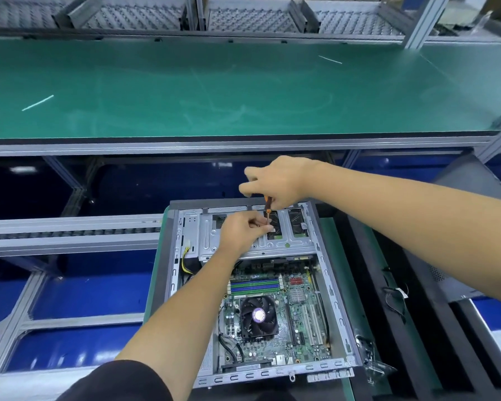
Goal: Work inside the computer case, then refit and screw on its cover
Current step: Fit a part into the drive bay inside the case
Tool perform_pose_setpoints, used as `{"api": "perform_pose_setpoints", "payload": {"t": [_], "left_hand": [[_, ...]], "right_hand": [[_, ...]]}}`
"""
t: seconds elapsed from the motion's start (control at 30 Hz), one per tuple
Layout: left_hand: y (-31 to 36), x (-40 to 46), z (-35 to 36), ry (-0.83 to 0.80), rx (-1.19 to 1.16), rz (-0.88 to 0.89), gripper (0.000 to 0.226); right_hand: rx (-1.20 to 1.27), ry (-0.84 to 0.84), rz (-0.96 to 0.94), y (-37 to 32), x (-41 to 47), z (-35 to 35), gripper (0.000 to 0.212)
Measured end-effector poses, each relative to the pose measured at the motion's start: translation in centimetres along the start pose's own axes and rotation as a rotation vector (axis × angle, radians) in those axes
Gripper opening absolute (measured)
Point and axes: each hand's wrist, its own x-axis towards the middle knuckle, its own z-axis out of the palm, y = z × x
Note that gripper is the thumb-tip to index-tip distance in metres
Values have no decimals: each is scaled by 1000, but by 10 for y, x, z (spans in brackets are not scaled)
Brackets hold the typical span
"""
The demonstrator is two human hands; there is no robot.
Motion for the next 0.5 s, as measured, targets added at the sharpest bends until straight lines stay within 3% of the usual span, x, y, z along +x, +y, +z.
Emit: {"api": "perform_pose_setpoints", "payload": {"t": [0.07,0.2,0.37,0.5], "left_hand": [[0,0,0,-8,15,9,18],[0,-2,-1,-13,-45,26,18],[0,-1,-1,-2,-4,18,14],[-2,-1,0,10,-26,29,11]], "right_hand": [[-35,-5,-102,5,-3,-2,37],[63,-14,19,6,-1,-6,7],[223,-31,147,0,2,6,18],[259,-42,15,11,-5,-2,35]]}}
